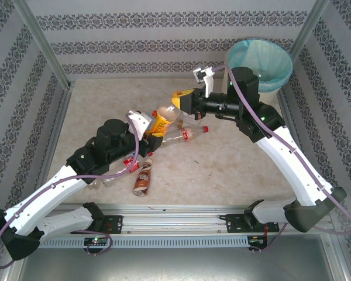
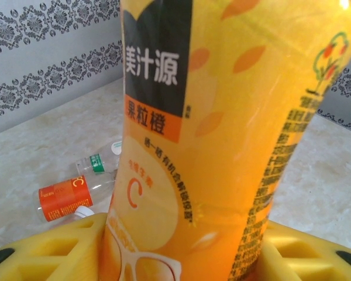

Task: Put the plastic bottles in the bin

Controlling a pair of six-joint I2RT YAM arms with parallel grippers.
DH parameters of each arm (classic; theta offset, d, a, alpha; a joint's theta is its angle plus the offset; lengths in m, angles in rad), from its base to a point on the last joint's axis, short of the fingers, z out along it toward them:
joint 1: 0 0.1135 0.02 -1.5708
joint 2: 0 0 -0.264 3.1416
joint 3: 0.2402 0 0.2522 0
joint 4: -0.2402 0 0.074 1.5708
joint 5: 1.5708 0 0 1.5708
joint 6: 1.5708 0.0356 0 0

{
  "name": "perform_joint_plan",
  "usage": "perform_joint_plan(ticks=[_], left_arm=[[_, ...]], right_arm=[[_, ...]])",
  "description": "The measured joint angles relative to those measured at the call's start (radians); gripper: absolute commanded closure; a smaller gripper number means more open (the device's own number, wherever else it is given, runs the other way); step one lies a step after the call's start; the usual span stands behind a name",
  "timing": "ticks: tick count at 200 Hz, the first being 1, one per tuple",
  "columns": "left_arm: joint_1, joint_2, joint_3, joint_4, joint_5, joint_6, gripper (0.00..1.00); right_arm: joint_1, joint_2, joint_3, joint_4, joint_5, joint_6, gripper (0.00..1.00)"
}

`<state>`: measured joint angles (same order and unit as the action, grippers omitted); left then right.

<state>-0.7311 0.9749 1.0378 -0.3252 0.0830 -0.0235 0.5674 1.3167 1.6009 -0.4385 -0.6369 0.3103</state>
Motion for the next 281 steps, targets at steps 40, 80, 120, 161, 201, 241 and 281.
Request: perform_joint_plan(ticks=[40,80,120,161,201,241,281], left_arm=[[0.000,-0.020,-0.001,0.013,-0.008,-0.011,0.20],[0.000,-0.073,-0.021,0.053,-0.036,-0.011,0.04],[0.000,-0.084,-0.025,0.076,-0.061,-0.010,0.01],[0.000,-0.084,-0.027,0.079,-0.082,-0.010,0.00],[0.000,-0.084,-0.039,0.080,-0.092,-0.011,0.01],[0.000,-0.087,-0.046,0.080,-0.095,-0.011,0.01],[0.000,-0.088,-0.048,0.080,-0.120,-0.018,0.02]], right_arm=[[0.000,0.000,0.018,-0.003,0.011,0.001,1.00],[-0.013,-0.008,0.038,-0.006,0.051,0.008,1.00],[-0.082,-0.029,0.060,-0.034,0.122,0.024,1.00],[-0.212,-0.044,0.131,-0.091,0.267,0.005,1.00],[-0.294,-0.003,0.297,-0.158,0.470,-0.121,1.00],[-0.373,0.066,0.388,-0.148,0.690,-0.292,1.00],[-0.463,0.161,0.421,-0.108,0.829,-0.397,1.00]])
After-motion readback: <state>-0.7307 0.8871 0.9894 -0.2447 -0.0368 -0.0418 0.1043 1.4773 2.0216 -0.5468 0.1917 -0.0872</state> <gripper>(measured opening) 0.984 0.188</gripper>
